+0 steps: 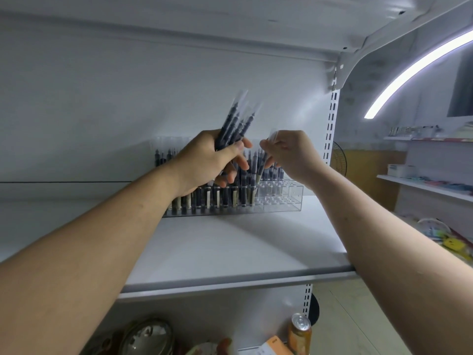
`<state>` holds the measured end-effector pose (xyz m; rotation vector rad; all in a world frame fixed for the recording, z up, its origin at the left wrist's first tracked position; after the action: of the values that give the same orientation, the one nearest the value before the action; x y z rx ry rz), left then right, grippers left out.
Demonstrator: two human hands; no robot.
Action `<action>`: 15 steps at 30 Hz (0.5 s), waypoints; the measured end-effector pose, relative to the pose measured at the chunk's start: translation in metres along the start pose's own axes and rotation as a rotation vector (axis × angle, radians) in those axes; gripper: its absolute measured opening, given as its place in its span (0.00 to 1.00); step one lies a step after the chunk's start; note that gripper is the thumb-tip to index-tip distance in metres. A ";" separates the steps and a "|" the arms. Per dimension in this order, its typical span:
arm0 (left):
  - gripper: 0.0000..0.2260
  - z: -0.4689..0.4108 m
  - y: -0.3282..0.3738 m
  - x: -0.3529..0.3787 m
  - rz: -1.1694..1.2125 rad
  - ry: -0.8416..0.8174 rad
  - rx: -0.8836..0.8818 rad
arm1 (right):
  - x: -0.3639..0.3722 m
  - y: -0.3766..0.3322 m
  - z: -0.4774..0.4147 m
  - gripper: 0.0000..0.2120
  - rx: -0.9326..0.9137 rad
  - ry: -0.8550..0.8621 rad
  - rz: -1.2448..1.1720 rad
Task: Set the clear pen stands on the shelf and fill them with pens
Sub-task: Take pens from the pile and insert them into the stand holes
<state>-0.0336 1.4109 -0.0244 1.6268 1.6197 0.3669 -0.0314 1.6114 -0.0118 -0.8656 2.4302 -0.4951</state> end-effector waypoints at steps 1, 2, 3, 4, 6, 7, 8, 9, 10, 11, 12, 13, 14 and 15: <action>0.08 0.000 0.000 0.000 -0.003 -0.001 0.000 | 0.002 0.001 0.001 0.13 0.009 -0.024 0.015; 0.08 0.000 -0.001 0.000 -0.006 -0.003 0.002 | 0.004 0.003 0.002 0.14 0.019 -0.048 0.028; 0.08 0.000 -0.001 0.000 -0.006 -0.004 0.004 | 0.005 0.004 0.002 0.14 0.027 -0.066 0.039; 0.08 0.000 -0.001 0.000 -0.006 -0.004 0.006 | 0.006 0.005 0.002 0.15 0.031 -0.077 0.045; 0.08 0.000 0.000 0.000 -0.002 -0.003 0.007 | 0.007 0.006 0.000 0.16 0.042 -0.081 0.044; 0.08 0.000 0.000 0.000 -0.003 -0.003 0.008 | 0.007 0.006 0.000 0.16 0.047 -0.083 0.042; 0.08 0.000 0.000 0.001 -0.005 -0.005 0.010 | 0.007 0.005 0.000 0.15 0.046 -0.087 0.041; 0.08 -0.001 0.000 0.001 -0.005 -0.006 0.012 | 0.008 0.004 0.000 0.15 0.038 -0.092 0.040; 0.08 0.000 0.000 0.001 -0.005 -0.007 0.013 | 0.009 0.002 0.001 0.15 0.025 -0.095 0.038; 0.08 -0.001 0.000 0.001 -0.006 -0.009 0.014 | 0.009 0.001 0.002 0.14 0.013 -0.097 0.035; 0.08 -0.001 -0.001 0.001 -0.009 -0.009 0.013 | 0.010 -0.001 0.003 0.13 0.000 -0.099 0.034; 0.08 -0.001 -0.001 0.000 -0.011 -0.010 0.013 | 0.009 -0.002 0.004 0.13 -0.014 -0.101 0.033; 0.08 -0.001 -0.001 0.000 -0.012 -0.011 0.013 | 0.009 -0.004 0.005 0.12 -0.026 -0.105 0.032; 0.08 -0.001 -0.001 0.001 -0.012 -0.011 0.013 | 0.009 -0.005 0.005 0.12 -0.039 -0.111 0.035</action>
<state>-0.0350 1.4118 -0.0249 1.6260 1.6264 0.3415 -0.0321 1.6006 -0.0168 -0.8429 2.3564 -0.3780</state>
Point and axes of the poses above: each hand's wrist, its own z-axis away from the middle knuckle, its own x-axis out of the palm, y = z × x, the point moved 6 cm from there along -z, towards the middle knuckle, and after that the axes turned 12 degrees about y, right-handed, at the moved point
